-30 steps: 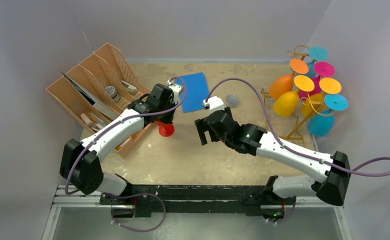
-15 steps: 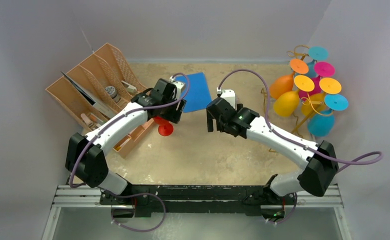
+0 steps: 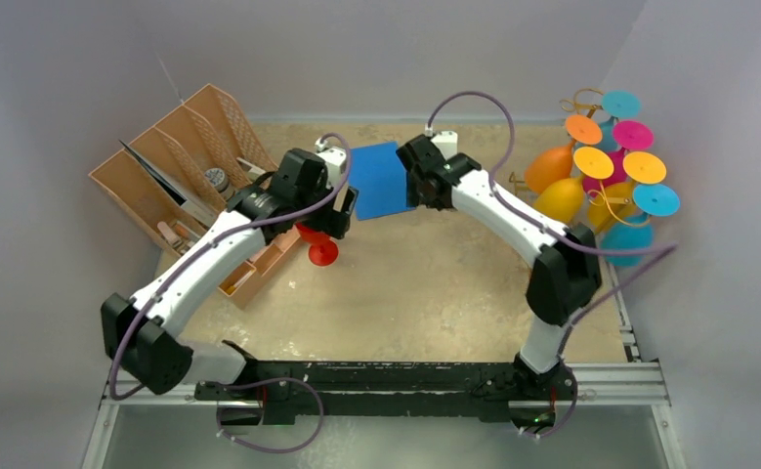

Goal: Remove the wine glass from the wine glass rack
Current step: Place the wine glass at the center of the board, then adjust the wine rack at the center of the board.

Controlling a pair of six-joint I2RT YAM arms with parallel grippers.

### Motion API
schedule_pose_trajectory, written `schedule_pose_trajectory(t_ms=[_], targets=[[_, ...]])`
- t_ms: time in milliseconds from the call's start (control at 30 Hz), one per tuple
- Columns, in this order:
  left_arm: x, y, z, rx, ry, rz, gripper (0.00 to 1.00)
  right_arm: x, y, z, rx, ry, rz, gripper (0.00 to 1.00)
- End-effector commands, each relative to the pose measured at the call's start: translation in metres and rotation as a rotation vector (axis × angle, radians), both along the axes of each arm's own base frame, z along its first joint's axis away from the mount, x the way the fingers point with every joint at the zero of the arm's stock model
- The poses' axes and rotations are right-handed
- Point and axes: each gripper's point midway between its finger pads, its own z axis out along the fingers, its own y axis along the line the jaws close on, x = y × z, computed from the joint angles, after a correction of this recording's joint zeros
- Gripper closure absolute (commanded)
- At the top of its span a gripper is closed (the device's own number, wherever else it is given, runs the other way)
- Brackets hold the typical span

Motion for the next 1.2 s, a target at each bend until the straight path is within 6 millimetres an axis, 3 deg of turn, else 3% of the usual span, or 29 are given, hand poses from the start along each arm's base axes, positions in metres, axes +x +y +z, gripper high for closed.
schedule_pose_trajectory(t_ms=[0,267,500,967,1167], targets=[[-0.001,0.004,0.042,-0.064,-0.164,-0.015,0.14,0.045,-0.020,0.002,-0.124,0.014,-0.049,0.01],[-0.008,0.016,0.057,-0.100,-0.256,0.021,0.14,0.126,-0.037,-0.014,-0.283,0.059,-0.067,0.01],[-0.010,0.018,0.054,-0.092,-0.249,0.026,0.14,0.169,-0.074,-0.022,-0.384,0.023,-0.144,0.01],[-0.014,0.026,0.056,-0.075,-0.243,0.044,0.14,0.176,-0.140,-0.041,-0.447,0.082,-0.211,0.01],[-0.016,0.027,0.054,-0.068,-0.240,0.034,0.13,0.179,-0.155,-0.047,-0.468,0.094,-0.227,0.01]])
